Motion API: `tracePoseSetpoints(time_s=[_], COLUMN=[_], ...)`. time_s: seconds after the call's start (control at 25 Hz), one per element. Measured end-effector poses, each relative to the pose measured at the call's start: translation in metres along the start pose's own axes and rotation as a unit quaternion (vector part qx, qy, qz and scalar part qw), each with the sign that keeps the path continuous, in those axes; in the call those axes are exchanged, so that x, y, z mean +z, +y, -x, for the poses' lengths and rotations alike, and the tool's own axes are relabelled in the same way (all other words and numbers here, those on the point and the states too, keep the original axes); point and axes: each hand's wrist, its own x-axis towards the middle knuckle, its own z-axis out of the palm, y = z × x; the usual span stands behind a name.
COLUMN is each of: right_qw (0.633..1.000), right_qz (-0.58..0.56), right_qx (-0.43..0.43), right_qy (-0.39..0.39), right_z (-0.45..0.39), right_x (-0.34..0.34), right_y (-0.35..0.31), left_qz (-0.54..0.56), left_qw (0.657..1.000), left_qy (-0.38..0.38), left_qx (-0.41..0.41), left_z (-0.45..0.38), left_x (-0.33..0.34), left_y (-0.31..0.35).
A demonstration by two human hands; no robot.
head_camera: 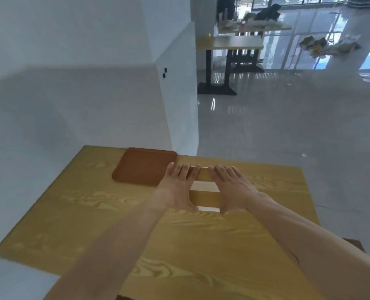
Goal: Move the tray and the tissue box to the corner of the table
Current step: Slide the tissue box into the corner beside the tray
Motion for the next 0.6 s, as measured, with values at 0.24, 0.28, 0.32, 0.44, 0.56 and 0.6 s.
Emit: tracePoseSetpoints(time_s=[0.24, 0.28, 0.32, 0.44, 0.56, 0.6], right_qw=[0.992, 0.990, 0.988, 0.980, 0.973, 0.970], right_qz=[0.000, 0.000, 0.000, -0.001, -0.004, -0.002], right_qx=[-0.122, -0.139, -0.155, -0.196, -0.230, -0.243], right_qy=[0.024, 0.025, 0.027, 0.026, 0.026, 0.030], right_z=[-0.013, -0.014, -0.017, -0.023, -0.031, -0.034], right_x=[0.002, 0.003, 0.003, 0.003, 0.003, 0.003], right_y=[-0.088, -0.101, -0.115, -0.157, -0.199, -0.214], left_qz=[0.013, 0.018, 0.023, 0.030, 0.040, 0.046], left_qw=[0.993, 0.991, 0.989, 0.981, 0.974, 0.971], left_qy=[-0.020, -0.022, -0.023, -0.023, -0.020, -0.023], left_qx=[-0.114, -0.130, -0.146, -0.190, -0.222, -0.234], left_z=[0.107, 0.123, 0.138, 0.183, 0.222, 0.236], left_x=[0.019, 0.020, 0.022, 0.029, 0.041, 0.046], left_y=[-0.037, -0.043, -0.048, -0.064, -0.082, -0.090])
